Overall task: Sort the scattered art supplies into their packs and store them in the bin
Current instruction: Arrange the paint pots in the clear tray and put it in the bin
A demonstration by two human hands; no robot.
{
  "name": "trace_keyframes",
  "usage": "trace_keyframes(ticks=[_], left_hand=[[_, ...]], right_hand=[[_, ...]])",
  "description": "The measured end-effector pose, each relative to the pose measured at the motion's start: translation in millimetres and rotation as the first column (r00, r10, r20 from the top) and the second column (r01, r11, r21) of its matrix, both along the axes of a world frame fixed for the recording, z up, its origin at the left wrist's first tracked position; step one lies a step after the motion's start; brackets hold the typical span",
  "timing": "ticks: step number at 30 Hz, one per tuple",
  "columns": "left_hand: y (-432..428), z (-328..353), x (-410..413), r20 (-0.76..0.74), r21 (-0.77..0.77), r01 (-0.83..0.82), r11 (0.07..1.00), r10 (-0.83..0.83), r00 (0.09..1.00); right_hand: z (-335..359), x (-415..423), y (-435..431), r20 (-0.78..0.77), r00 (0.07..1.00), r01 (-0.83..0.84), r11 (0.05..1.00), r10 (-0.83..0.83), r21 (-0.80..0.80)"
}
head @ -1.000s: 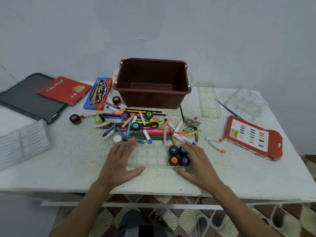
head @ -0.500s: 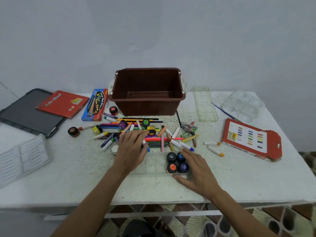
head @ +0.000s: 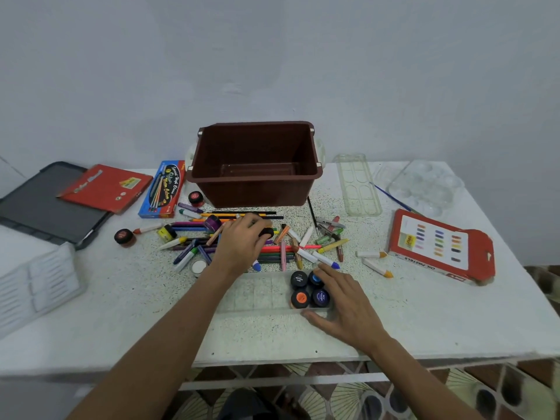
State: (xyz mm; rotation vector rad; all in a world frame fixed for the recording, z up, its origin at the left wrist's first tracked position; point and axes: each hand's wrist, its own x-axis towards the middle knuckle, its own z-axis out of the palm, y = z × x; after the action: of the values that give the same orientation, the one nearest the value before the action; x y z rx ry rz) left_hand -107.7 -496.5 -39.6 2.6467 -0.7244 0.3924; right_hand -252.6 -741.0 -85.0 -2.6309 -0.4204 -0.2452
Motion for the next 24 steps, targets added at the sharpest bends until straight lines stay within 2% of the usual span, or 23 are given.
trace_keyframes(ticks=[3,8,16,24], left_hand=[[0,9,-16,-0.019,-0.156,0.081,0.984,-0.085,0.996],[-3,21,-53,-0.264,-0.288,0.022,0.957,-0.102,0.959],[-1,21,-83,-0.482,-0.241,-0.073,0.968,-0.055,0.875],[-3,6,-90,-0.507,-0.236,-0.069,0.969,-0.063,0.859]], right_hand=[[-1,1,0,-0.011,1.0,0.006,1.0,-0.006,0.0],[-2,1,-1,-0.008,1.0,0.003,1.0,-0.003,0.005],[-2,1,0,-0.02,1.0,0.009,1.0,-0.009,-0.007],[0,1,1,-0.023,1.0,0.014,1.0,-0.014,-0.016]])
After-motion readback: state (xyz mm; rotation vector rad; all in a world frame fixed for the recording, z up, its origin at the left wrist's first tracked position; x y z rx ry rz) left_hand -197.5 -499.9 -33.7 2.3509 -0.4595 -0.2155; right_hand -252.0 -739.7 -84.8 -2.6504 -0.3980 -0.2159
